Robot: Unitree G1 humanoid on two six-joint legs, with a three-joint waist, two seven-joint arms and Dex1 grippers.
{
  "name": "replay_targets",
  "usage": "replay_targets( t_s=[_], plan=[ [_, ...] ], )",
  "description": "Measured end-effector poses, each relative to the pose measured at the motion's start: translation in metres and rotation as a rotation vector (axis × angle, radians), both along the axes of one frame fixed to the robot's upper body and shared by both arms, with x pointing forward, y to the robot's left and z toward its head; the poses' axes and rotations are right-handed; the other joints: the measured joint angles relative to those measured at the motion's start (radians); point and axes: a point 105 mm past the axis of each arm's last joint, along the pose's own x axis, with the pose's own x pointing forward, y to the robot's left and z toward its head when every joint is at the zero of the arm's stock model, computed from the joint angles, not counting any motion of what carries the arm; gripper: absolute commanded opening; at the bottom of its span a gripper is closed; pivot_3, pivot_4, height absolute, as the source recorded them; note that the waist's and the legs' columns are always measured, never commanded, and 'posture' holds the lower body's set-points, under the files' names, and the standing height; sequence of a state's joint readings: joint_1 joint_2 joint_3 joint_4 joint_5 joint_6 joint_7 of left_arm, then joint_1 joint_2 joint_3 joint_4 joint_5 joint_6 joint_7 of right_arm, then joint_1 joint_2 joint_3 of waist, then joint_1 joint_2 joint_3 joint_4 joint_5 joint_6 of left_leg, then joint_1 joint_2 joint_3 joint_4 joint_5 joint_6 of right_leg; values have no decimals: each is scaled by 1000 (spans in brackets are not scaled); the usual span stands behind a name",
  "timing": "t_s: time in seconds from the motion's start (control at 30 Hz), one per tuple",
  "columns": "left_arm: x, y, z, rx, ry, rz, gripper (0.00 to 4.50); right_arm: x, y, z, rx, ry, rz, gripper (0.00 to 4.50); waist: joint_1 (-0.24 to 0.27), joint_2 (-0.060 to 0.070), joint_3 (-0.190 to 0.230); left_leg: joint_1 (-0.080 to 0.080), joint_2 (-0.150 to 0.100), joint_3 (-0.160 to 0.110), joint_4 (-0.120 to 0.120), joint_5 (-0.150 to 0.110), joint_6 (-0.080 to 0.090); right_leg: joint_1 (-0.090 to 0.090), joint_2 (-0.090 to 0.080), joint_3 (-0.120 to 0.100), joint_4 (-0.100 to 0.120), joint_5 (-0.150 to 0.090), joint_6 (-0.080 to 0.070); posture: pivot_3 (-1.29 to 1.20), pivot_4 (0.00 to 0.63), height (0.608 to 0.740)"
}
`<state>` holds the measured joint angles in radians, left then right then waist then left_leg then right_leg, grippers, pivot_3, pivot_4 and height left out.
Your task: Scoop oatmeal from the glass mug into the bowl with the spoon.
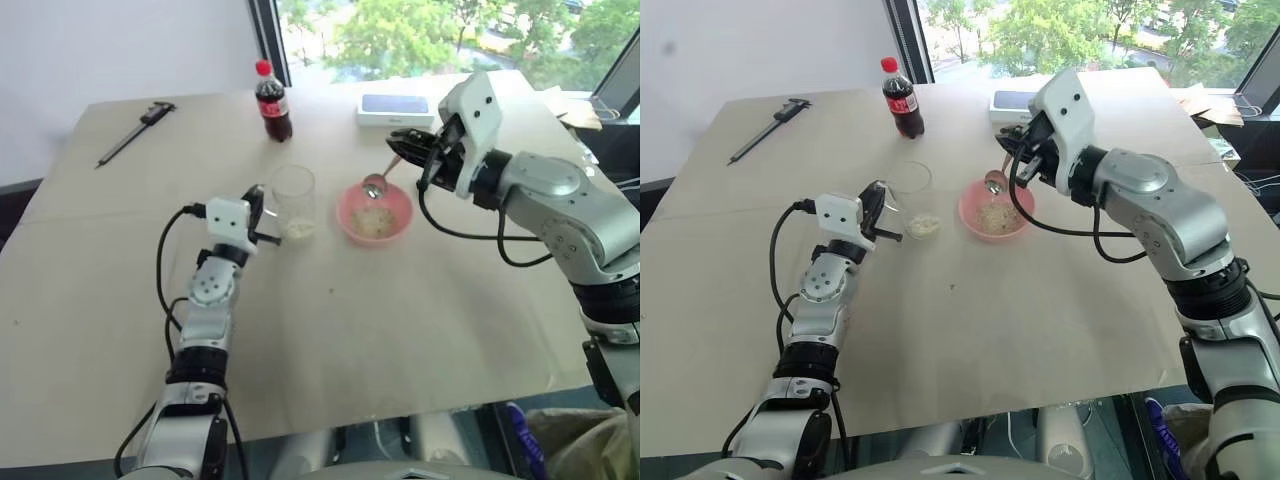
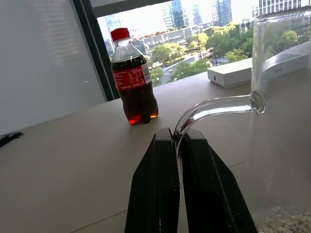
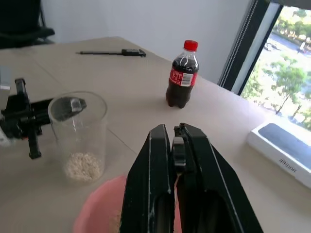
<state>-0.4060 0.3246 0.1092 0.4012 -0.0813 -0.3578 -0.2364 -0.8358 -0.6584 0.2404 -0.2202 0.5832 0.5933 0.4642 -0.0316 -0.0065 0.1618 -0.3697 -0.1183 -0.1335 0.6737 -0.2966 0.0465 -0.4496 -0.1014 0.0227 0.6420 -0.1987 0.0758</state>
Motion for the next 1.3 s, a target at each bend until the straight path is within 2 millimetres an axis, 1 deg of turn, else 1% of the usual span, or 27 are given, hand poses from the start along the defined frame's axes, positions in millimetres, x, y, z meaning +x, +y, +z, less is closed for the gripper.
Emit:
replay_targets(
  t_s=[0.07, 0.1, 0.17, 0.23, 0.27, 0.3, 0.4, 0.43, 0.47, 0.5, 0.53, 0.63, 0.7, 0.73, 0.83, 1.03, 1.1, 1.17, 1.23, 1.27, 1.3],
  plan=[
    [0, 0, 0, -2, 1, 3, 32, 0, -1, 1, 1, -6, 2, 0, 0, 0, 0, 0, 0, 0, 0, 0, 0, 0, 0, 0, 0, 0, 0, 0, 150, 740],
    [0, 0, -1, -3, 1, 5, 32, 2, 0, 2, 33, 15, -8, 0, -1, 0, 0, 0, 0, 0, 0, 0, 0, 0, 0, 0, 0, 0, 0, 0, 150, 740],
    [0, 0, -1, -5, 2, 4, 32, 9, -3, 4, 143, 86, -44, 0, 1, 0, 0, 0, 0, 0, 0, 0, 0, 0, 0, 0, 0, 0, -1, 0, 150, 740],
    [-2, 0, -2, -6, 3, 4, 32, 21, -10, 8, 287, 197, -99, 0, 4, 0, 0, 0, 0, 0, 0, 0, 0, 0, 0, 0, 0, 1, -1, 0, 150, 740],
    [-2, -1, -2, -7, 2, 2, 32, 26, -12, 16, 397, 258, -119, 0, 4, 0, 0, 0, 0, 0, 0, 0, 0, 0, 0, 1, 0, 1, -1, 0, 150, 740],
    [-2, -1, -1, -7, 1, 1, 32, 27, -12, 21, 433, 275, -122, 0, 5, 0, 0, 0, 0, -1, 0, 0, 0, 0, 0, 0, 0, 1, -1, 0, 150, 740],
    [-3, -1, -2, -12, 4, 3, 32, 24, 0, 46, 632, 395, -52, 0, 3, 0, 0, 0, 1, -1, -1, 0, 0, 0, 0, 0, 0, 1, -2, 0, 150, 740],
    [-3, -1, -2, -15, 5, 3, 32, 21, 6, 53, 668, 420, -18, 0, 3, 0, 0, 0, 1, -1, -1, 0, 0, -1, 0, 0, 0, 1, -2, 0, 150, 740],
    [-2, -1, -3, -20, 9, 1, 32, 15, 16, 60, 695, 451, 31, 0, 3, 1, 0, 0, 1, -1, -1, 0, 0, 0, 0, 0, 0, 1, -2, 0, 150, 740],
    [-2, -2, -3, -23, 10, -2, 32, 12, 21, 62, 695, 465, 53, 0, 3, 0, 0, 0, 0, -1, -1, 0, 0, 0, 0, 0, 0, 1, -2, 0, 150, 740],
    [-2, -4, -3, -28, 13, -8, 32, 9, 28, 61, 686, 487, 75, 0, 4, 0, -1, 0, 0, -1, -1, 0, 0, 0, 0, 0, 0, 1, -2, 0, 150, 740],
    [-2, -5, -4, -36, 15, -14, 32, 7, 39, 51, 647, 528, 87, 0, 12, 0, -1, 0, -1, -1, -1, 0, 0, 0, 0, 0, -1, 1, -1, 0, 150, 740],
    [-2, -6, -4, -42, 15, -16, 32, 6, 47, 38, 596, 552, 78, 0, 13, 0, -1, 0, 0, -1, -1, 0, 0, 0, 0, 0, 0, 1, -1, 0, 150, 740],
    [-2, -7, -5, -44, 16, -18, 32, 8, 51, 26, 553, 557, 53, 0, 14, 0, -1, 0, 0, -1, -1, 0, 0, 0, 0, -1, 0, 1, -1, 0, 150, 740],
    [-2, -10, -5, -45, 14, -30, 32, 11, 58, 13, 489, 535, 23, 0, 14, 0, -1, 0, 0, -1, -1, 0, 0, 0, 0, 0, 0, 1, -1, 0, 150, 740],
    [-3, -11, -6, -52, 16, -31, 32, 14, 71, 0, 426, 528, 30, 0, 14, 0, -1, 0, 0, -1, 0, 0, 0, 0, 0, -1, 0, 1, -1, 0, 150, 740],
    [-4, -11, -7, -55, 17, -31, 0, 14, 74, -3, 421, 538, 35, 738, 14, 0, -1, 0, 0, -1, 0, 0, 0, 0, 0, -1, 0, 1, -1, 0, 150, 740],
    [-4, -12, -8, -58, 17, -33, 0, 15, 79, -6, 422, 549, 44, 1333, 14, 0, -1, 0, 0, -1, 0, 0, 0, 0, 0, -1, 0, 1, -1, 0, 150, 740],
    [-4, -12, -8, -63, 18, -33, 0, 17, 82, -6, 436, 544, 44, 2321, 14, 0, -1, 0, 0, -1, 0, 0, 0, 0, 0, -1, 0, 1, -1, 0, 150, 740],
    [-4, -12, -9, -64, 18, -33, 0, 18, 83, -5, 444, 537, 40, 2741, 14, 0, -1, 0, 0, -1, 0, 0, 0, 0, 0, -1, 0, 1, -1, 0, 150, 740],
    [-4, -13, -9, -65, 18, -33, 0, 20, 83, -4, 453, 523, 30, 3291, 14, 0, -1, 0, 0, -1, 0, 0, 0, 0, 0, -1, 0, 1, -1, 0, 150, 740]
  ],
)
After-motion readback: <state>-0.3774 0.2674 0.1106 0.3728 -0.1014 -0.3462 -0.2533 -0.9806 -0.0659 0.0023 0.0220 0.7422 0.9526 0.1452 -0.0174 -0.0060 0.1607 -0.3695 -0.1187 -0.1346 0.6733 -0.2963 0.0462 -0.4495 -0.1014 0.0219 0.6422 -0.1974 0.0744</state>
